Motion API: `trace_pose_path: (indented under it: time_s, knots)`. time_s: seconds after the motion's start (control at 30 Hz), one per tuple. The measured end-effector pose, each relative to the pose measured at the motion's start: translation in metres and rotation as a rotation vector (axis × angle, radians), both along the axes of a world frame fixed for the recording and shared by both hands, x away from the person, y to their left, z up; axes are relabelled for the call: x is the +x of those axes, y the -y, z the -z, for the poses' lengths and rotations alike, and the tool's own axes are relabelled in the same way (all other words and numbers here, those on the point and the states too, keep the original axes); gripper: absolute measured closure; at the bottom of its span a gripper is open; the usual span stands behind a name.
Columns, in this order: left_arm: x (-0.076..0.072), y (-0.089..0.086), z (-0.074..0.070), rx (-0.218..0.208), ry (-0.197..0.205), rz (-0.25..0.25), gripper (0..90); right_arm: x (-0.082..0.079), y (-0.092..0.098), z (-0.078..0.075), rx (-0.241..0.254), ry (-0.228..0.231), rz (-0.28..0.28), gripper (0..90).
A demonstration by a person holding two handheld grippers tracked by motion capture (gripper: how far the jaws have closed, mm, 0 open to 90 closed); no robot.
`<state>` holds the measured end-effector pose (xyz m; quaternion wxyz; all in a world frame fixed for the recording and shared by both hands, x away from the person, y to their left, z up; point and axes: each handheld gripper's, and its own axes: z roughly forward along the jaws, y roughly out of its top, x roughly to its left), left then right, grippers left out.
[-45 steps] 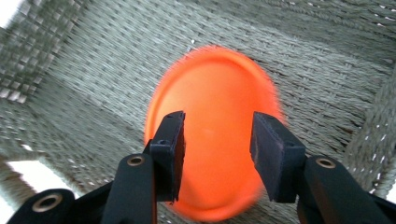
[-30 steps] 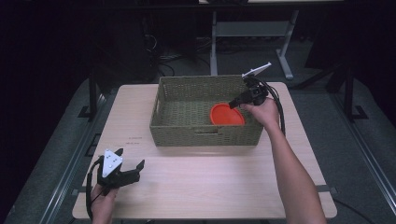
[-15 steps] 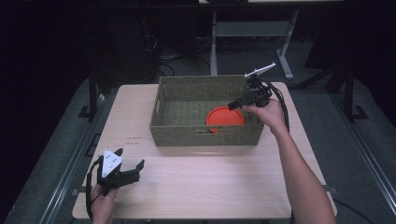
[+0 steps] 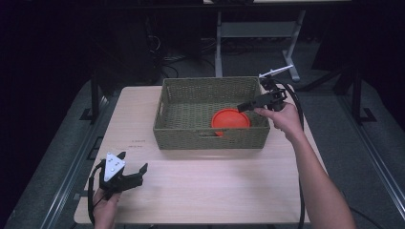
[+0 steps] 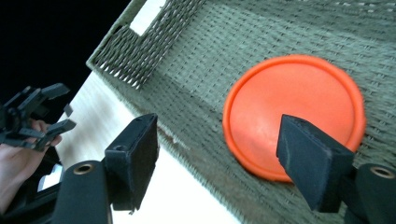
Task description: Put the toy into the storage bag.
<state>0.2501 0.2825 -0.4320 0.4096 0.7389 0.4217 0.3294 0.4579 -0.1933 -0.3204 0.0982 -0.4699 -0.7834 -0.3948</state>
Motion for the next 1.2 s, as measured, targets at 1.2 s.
trace_pose_path:
  time_s: [1.2]
  knots:
    - [0.000, 0.001, 0.001, 0.008, 0.000, 0.003, 12.8, -0.071, 0.033, -0.003, 0.077, 0.080, -0.086, 25.8]
